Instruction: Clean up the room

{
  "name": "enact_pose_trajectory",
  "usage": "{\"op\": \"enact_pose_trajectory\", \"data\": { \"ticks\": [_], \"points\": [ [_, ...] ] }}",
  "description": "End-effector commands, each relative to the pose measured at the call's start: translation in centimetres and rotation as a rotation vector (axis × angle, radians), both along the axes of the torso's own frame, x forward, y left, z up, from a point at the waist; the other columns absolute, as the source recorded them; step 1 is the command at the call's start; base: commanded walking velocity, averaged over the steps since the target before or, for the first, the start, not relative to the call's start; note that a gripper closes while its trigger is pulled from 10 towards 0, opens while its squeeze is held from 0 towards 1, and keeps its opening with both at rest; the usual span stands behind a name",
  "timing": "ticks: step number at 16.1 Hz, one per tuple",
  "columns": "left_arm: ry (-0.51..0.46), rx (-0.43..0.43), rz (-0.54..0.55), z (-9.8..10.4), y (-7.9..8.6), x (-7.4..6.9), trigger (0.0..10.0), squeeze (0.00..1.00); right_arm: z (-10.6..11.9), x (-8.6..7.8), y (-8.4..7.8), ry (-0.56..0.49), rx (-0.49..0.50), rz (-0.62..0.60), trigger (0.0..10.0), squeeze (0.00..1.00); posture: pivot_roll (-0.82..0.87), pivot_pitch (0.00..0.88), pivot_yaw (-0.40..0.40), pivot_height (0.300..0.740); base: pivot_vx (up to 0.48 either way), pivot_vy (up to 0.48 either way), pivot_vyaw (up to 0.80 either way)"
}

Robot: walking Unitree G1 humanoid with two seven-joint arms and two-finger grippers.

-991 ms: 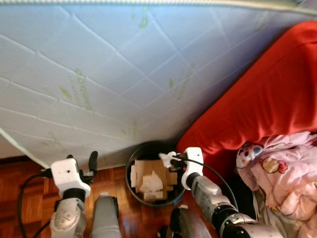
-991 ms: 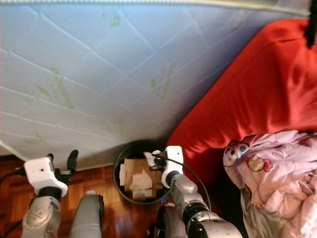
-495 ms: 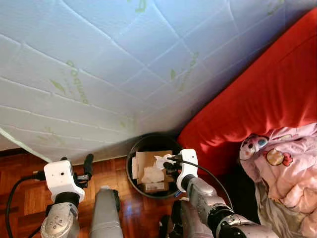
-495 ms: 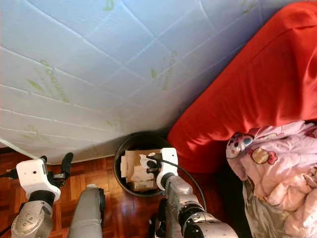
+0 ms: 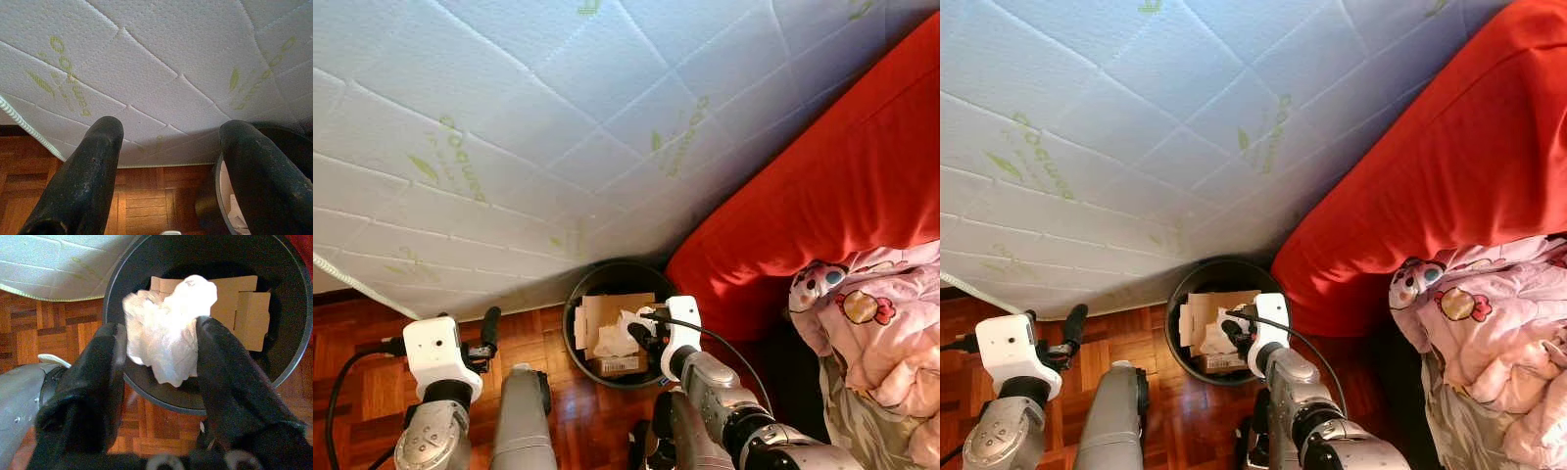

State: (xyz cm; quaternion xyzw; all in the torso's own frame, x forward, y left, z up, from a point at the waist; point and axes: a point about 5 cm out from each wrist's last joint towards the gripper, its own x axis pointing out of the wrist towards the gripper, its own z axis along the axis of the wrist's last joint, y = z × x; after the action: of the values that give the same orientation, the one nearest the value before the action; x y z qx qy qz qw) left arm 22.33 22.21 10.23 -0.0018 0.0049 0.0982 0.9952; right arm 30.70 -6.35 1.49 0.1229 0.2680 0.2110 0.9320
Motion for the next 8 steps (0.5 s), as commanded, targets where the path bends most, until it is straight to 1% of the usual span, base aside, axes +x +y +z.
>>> {"op": "enact_pose_trajectory", "data": {
  "ticks": [1,3,5,6,7,8],
  "points": [
    [0.020,0.008,0.005,-0.21,-0.12,-0.44,10.0,0.00,-1.06,-0.92,-0.21,0.047,-0.017,0.011,10.0,1.00,0.36,0.375,-0.183,0.649,0.000,0.000,0.00],
    [0.022,0.008,0.004,-0.20,-0.15,-0.41,10.0,0.00,-1.12,-1.03,-0.07,0.048,-0.016,0.023,10.0,1.00,0.36,0.378,-0.182,0.649,0.000,0.000,0.00],
    [0.021,0.009,0.004,-0.13,-0.09,-0.40,10.0,0.00,-1.25,-1.14,-0.05,0.045,-0.050,0.037,10.0,1.00,0.37,0.377,-0.179,0.649,0.000,0.000,0.00],
    [0.022,0.010,0.005,-0.11,-0.05,-0.43,10.0,0.00,-1.35,-1.28,0.11,0.032,-0.091,0.076,10.0,1.00,0.37,0.378,-0.178,0.649,0.000,0.000,0.00],
    [0.023,0.010,0.005,-0.11,-0.04,-0.43,10.0,0.00,-1.37,-1.32,0.15,0.030,-0.098,0.084,10.0,1.00,0.37,0.378,-0.178,0.649,0.000,0.000,0.00],
    [0.023,0.010,0.005,-0.07,0.02,-0.54,10.0,0.00,-1.53,-1.54,0.32,-0.010,-0.206,0.157,10.0,0.95,0.37,0.383,-0.176,0.649,0.000,0.000,0.00]
  ]
}}
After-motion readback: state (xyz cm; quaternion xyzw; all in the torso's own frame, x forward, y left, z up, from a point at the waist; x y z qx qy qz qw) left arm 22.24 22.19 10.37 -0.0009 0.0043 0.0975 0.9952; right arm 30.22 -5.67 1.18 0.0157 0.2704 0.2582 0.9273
